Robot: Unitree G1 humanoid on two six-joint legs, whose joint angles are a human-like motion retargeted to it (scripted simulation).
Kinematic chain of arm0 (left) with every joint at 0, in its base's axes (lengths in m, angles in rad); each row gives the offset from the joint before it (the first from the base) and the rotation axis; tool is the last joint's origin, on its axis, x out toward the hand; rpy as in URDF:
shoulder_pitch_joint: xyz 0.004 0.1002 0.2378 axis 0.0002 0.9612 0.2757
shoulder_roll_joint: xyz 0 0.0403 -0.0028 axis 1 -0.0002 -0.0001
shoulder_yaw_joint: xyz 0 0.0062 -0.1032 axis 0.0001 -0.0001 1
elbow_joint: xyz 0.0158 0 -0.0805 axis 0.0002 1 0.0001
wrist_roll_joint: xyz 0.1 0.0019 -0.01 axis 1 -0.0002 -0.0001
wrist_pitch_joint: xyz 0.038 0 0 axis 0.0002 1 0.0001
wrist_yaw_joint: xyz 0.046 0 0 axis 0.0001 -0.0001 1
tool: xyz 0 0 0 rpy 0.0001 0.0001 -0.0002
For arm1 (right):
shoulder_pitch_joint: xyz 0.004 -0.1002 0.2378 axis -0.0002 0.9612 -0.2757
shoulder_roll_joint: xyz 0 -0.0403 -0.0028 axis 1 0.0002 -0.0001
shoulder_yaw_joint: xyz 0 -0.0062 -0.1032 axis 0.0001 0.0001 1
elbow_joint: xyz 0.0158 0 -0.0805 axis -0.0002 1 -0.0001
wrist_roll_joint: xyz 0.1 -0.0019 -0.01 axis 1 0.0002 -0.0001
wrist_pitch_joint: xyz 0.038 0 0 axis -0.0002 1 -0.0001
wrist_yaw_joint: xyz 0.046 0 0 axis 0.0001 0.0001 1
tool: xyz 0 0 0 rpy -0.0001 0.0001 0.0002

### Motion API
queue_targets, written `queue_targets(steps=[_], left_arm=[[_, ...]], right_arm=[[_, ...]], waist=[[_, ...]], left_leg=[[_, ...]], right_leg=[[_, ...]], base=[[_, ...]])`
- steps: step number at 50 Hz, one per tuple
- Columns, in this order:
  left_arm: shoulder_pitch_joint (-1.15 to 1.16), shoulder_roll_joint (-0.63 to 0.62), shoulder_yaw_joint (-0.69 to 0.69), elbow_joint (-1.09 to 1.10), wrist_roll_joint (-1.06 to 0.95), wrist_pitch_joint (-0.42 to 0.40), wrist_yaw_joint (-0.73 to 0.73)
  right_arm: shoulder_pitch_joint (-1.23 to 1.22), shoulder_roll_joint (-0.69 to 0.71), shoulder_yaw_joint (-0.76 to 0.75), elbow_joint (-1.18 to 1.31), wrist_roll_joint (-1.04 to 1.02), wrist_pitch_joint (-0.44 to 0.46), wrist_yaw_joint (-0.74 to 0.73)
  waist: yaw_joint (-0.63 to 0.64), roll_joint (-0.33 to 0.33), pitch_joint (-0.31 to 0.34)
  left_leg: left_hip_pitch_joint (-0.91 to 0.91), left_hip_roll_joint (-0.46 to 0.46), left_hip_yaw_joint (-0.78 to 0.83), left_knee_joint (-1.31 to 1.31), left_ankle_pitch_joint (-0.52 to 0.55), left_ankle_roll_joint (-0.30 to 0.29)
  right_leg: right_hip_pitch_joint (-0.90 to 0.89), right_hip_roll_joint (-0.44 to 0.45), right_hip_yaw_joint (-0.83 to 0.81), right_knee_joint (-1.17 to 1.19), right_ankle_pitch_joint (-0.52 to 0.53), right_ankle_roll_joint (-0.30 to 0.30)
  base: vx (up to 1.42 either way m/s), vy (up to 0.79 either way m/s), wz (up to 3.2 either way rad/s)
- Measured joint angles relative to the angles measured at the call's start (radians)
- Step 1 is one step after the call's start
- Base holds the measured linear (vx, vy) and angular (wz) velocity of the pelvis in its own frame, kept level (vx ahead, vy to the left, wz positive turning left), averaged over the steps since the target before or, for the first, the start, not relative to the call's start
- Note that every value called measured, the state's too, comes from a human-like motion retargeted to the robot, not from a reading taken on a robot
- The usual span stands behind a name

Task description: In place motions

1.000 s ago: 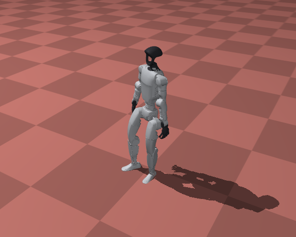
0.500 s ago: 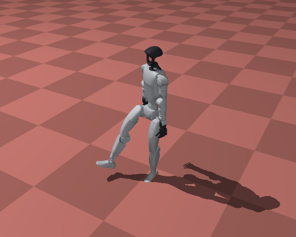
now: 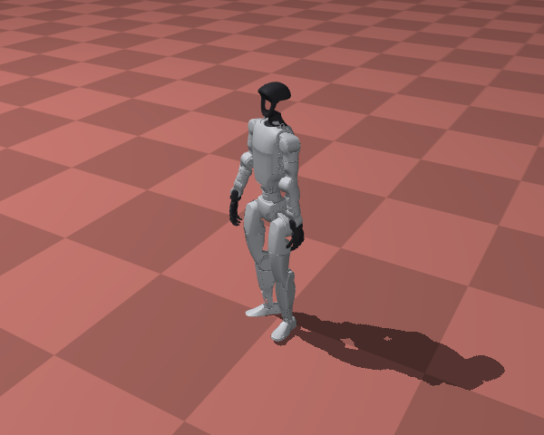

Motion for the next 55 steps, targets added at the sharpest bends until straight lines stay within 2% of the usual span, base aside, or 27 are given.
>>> queue_targets(steps=[5,8,12,19,26,33,40,42,43,45,46,48,50,55], left_arm=[[-0.046,-0.015,-0.027,-0.052,0.081,0.008,0.002],[-0.041,-0.023,-0.082,-0.101,0.120,-0.006,0.006],[-0.048,-0.029,-0.115,-0.151,0.140,-0.018,-0.001],[-0.043,-0.024,-0.077,-0.115,0.114,-0.013,-0.010],[-0.028,-0.021,-0.015,-0.064,0.065,0.031,-0.065],[-0.028,-0.022,0.007,-0.076,0.046,0.043,-0.075],[-0.009,0.004,-0.007,-0.109,0.062,0.041,-0.069],[-0.008,0.014,-0.006,-0.122,0.085,0.038,-0.064],[-0.010,0.020,-0.010,-0.132,0.104,0.035,-0.064],[-0.013,0.031,-0.037,-0.160,0.130,0.027,-0.063],[-0.014,0.039,-0.051,-0.182,0.146,0.023,-0.060],[-0.014,0.054,-0.072,-0.227,0.169,0.020,-0.045],[-0.009,0.062,-0.081,-0.264,0.173,0.020,-0.025],[0.021,0.067,-0.068,-0.290,0.128,0.005,0.005]], right_arm=[[0.006,-0.004,0.004,0.010,0.015,-0.007,-0.018],[0.046,-0.011,-0.024,0.052,0.027,0.020,-0.024],[0.090,-0.015,-0.049,0.078,0.058,0.011,-0.058],[0.119,-0.009,-0.050,0.121,0.058,0.020,-0.102],[0.099,-0.010,-0.036,0.133,0.016,0.054,-0.092],[0.100,-0.029,-0.012,0.041,-0.032,0.015,-0.071],[0.137,-0.075,-0.047,0.009,-0.075,0.006,-0.070],[0.137,-0.086,-0.075,0.027,-0.063,0.021,-0.077],[0.133,-0.093,-0.101,0.046,-0.053,0.030,-0.085],[0.125,-0.107,-0.137,0.079,-0.004,0.045,-0.109],[0.116,-0.116,-0.141,0.098,0.038,0.051,-0.125],[0.092,-0.133,-0.143,0.128,0.100,0.065,-0.149],[0.073,-0.142,-0.139,0.138,0.115,0.075,-0.160],[0.038,-0.128,-0.097,0.076,0.046,0.064,-0.129]], waist=[[-0.067,0.021,-0.008],[-0.030,0.018,-0.024],[-0.001,0.018,-0.016],[-0.037,0.031,-0.027],[-0.042,0.055,-0.012],[-0.092,0.085,0.002],[-0.151,0.101,-0.027],[-0.163,0.089,-0.040],[-0.174,0.077,-0.051],[-0.156,0.048,-0.031],[-0.124,0.035,0.003],[-0.061,0.033,0.074],[-0.019,0.033,0.130],[0.168,-0.003,0.260]], left_leg=[[-0.025,0.012,-0.040,0.004,0.010,-0.012],[-0.018,0.011,-0.033,-0.004,0.012,-0.017],[-0.006,0.014,-0.019,-0.011,0.010,-0.023],[-0.008,0.019,-0.015,-0.015,0.005,-0.029],[0.008,0.035,0.029,-0.033,0.004,-0.043],[0.002,0.054,0.050,-0.054,0.028,-0.060],[-0.026,0.078,0.039,-0.007,0.054,-0.074],[-0.080,0.087,0.026,0.094,0.059,-0.042],[-0.139,0.090,-0.001,0.197,0.055,0.008],[-0.256,0.059,-0.082,0.388,0.036,0.044],[-0.280,0.058,-0.040,0.393,0.038,0.033],[-0.345,0.047,-0.025,0.350,0.034,0.011],[-0.424,0.031,-0.025,0.278,0.000,0.031],[-0.790,0.055,-0.102,0.148,-0.041,0.063]], right_leg=[[0.005,0.004,-0.043,-0.009,-0.011,0.003],[0.004,0.007,-0.037,-0.006,-0.014,-0.002],[0.005,0.011,-0.025,-0.001,-0.016,-0.008],[-0.006,0.014,-0.022,0.000,-0.013,-0.008],[-0.044,0.019,0.023,0.023,0.007,-0.013],[-0.077,0.028,0.044,0.047,0.001,-0.023],[-0.063,0.054,0.044,0.032,-0.021,-0.035],[-0.071,0.033,0.056,0.033,-0.025,-0.035],[-0.080,0.007,0.051,0.034,-0.026,-0.032],[-0.068,-0.029,0.055,0.032,-0.016,-0.034],[-0.053,-0.040,0.054,0.036,-0.010,-0.040],[-0.023,-0.033,0.054,0.046,-0.007,-0.056],[-0.002,-0.025,0.054,0.061,-0.014,-0.075],[0.013,-0.031,0.110,0.135,-0.048,-0.134]], base=[[-0.13,-0.05,0.40],[0.08,-0.03,-0.09],[0.01,-0.01,-0.12],[-0.01,0.00,-0.03],[-0.08,-0.03,-0.32],[-0.17,-0.09,-0.14],[-0.13,-0.11,0.11],[-0.21,-0.08,0.40],[-0.18,-0.03,0.59],[-0.17,0.01,0.14],[-0.21,0.04,-0.47],[-0.23,0.07,-0.62],[-0.15,0.00,-0.41],[-0.07,-0.10,-0.69]])
